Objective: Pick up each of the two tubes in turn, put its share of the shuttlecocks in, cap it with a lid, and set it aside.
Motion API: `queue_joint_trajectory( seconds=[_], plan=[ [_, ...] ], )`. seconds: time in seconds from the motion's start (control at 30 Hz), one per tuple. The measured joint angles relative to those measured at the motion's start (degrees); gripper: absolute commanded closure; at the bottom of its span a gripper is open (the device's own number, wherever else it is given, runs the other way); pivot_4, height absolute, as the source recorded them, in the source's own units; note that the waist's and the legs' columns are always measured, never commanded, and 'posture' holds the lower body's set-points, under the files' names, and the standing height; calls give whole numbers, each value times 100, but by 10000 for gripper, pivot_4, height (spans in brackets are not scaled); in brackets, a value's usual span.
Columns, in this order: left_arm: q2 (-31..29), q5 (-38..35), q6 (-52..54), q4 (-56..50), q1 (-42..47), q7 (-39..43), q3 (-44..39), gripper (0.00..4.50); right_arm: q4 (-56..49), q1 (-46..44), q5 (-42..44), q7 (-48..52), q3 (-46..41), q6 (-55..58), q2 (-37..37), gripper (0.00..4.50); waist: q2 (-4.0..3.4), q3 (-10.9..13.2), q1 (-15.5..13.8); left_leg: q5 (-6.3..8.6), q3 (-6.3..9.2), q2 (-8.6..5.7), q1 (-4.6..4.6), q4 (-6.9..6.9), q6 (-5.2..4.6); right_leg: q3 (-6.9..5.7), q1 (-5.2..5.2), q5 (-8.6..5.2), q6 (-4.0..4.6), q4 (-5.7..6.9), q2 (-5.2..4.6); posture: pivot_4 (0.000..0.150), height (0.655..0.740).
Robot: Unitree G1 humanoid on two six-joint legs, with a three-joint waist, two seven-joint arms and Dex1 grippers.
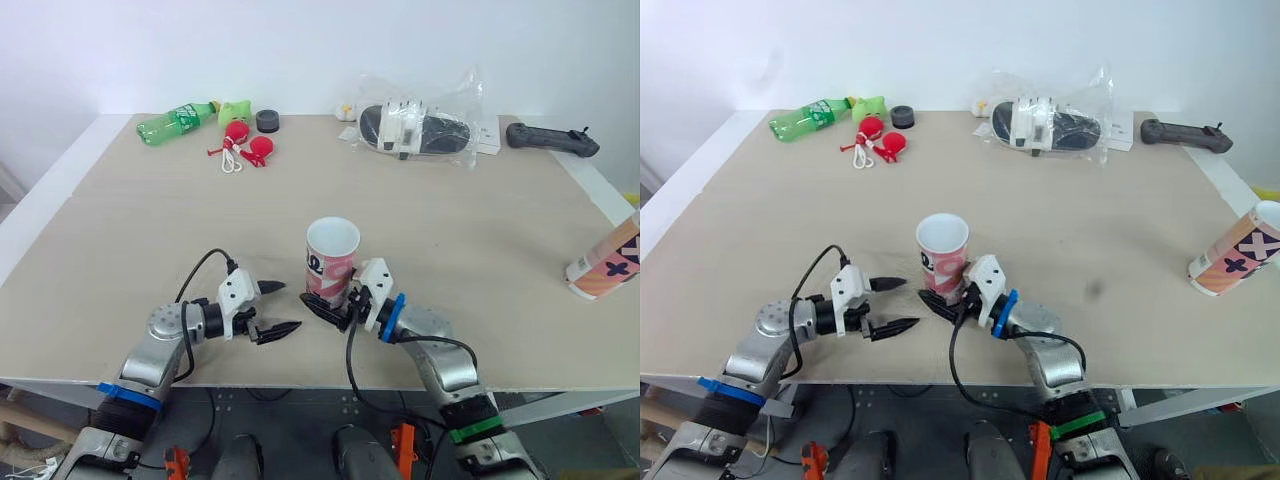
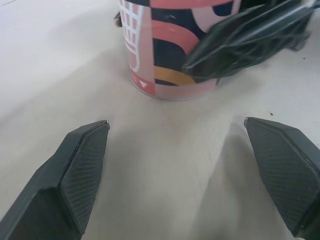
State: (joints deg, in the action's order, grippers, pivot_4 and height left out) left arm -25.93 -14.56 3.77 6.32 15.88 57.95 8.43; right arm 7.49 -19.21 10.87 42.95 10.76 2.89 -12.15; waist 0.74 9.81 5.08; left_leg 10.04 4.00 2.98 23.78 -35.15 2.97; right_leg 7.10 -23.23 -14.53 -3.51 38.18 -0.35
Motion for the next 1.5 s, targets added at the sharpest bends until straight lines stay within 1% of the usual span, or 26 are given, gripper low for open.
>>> queue_joint_trajectory(
  seconds=[0.13, 0.23, 0.3, 0.4, 0.53, 0.63, 0.7, 0.8, 0.87, 0.93, 1.17, 1.4, 1.43, 1.5],
  plan=[
    [-1, -19, 40, -63, -43, -13, -20, 422, 80, -24, 0, 2, 21, -74, 42, 0, 0, 0, -1, 0, 0, 0, 0, 5, 0, 1, 0, -2, -6, 0, 0, 1500, 7400],
    [6, -55, 41, -71, -59, -20, -41, 0, 77, -23, 8, 12, 15, -79, 37, 8212, 0, 0, -1, 0, 0, 0, -3, 15, 0, 0, -1, -1, -7, 0, 0, 1500, 7400],
    [38, -102, 46, -68, -61, -30, -56, 0, 22, 0, 21, 5, 1, -79, 21, 12751, 0, 0, -6, 0, 0, 0, -4, 18, 0, 0, -1, -2, -7, 0, 0, 1500, 7400],
    [90, -183, 111, -69, -53, -60, -74, 0, -130, 96, 64, -69, -45, -18, -25, 14758, 1, 1, -25, 0, 0, -1, -1, 18, 0, 0, -2, -3, -11, -1, -2, 1500, 7400],
    [205, -240, 269, -71, 29, -138, -84, 0, -515, 281, 171, -389, -379, 171, -71, 14758, 4, 5, -64, 0, 1, -1, 6, 18, 0, -2, -9, -3, -11, -1, -2, 1500, 7400],
    [356, -377, 534, -259, 267, -302, -107, 0, -695, 236, 213, -1194, -1029, 280, -61, 14758, 18, 14, -96, -4, 3, -4, 24, 16, 7, -3, -15, 2, -20, -3, -3, 1500, 7400],
    [555, -567, 783, -524, 577, -544, -234, 0, -682, 78, 57, -2021, -1629, 292, -146, 14758, 22, 16, -107, -9, 3, -8, 33, 14, 16, 0, -16, 6, -27, -10, -8, 1500, 7400],
    [737, -696, 1099, -860, 1011, -804, -274, 0, -426, -205, -167, -3025, -2328, 318, -309, 14758, 23, 16, -105, -10, 3, -10, 32, 15, 17, 1, -14, 4, -32, -14, -9, 1500, 7400],
    [776, -702, 1225, -956, 1178, -870, -244, 0, -201, -317, -200, -3369, -2618, 311, -381, 14758, 23, 16, -90, -10, 3, -10, 27, 26, 16, 0, -15, -1, -29, -13, -8, 1500, 7400],
    [907, -699, 1394, -963, 1349, -914, -139, 0, 256, -442, -199, -3766, -2971, 262, -432, 14758, 23, 16, -69, -9, 3, -10, 22, 41, 15, 2, -16, -6, -24, -13, -7, 1500, 7400],
    [1138, -724, 1610, -964, 1661, -992, -29, 0, 1626, -797, -334, -4433, -3308, -37, -737, 14758, 21, 18, -59, -9, 2, -11, 18, 50, 15, 6, -16, -10, -21, -13, -8, 1500, 7400],
    [1107, -750, 1641, -965, 1656, -847, 66, 0, 2151, -894, -379, -4647, -3337, -378, -862, 14758, 21, 17, -61, -9, 2, -12, 15, 49, 15, 6, -11, -11, -22, -13, -8, 1500, 7400],
    [1107, -744, 1640, -965, 1638, -828, 78, 0, 2192, -893, -383, -4656, -3334, -430, -875, 4966, 21, 17, -61, -9, 2, -12, 15, 49, 15, 6, -11, -11, -22, -13, -8, 1500, 7400],
    [1101, -732, 1637, -965, 1610, -790, 81, 0, 2259, -884, -385, -4663, -3335, -482, -889, 477, 21, 17, -61, -9, 2, -12, 14, 49, 15, 5, -10, -11, -22, -13, -8, 1500, 7400]
  ],
)
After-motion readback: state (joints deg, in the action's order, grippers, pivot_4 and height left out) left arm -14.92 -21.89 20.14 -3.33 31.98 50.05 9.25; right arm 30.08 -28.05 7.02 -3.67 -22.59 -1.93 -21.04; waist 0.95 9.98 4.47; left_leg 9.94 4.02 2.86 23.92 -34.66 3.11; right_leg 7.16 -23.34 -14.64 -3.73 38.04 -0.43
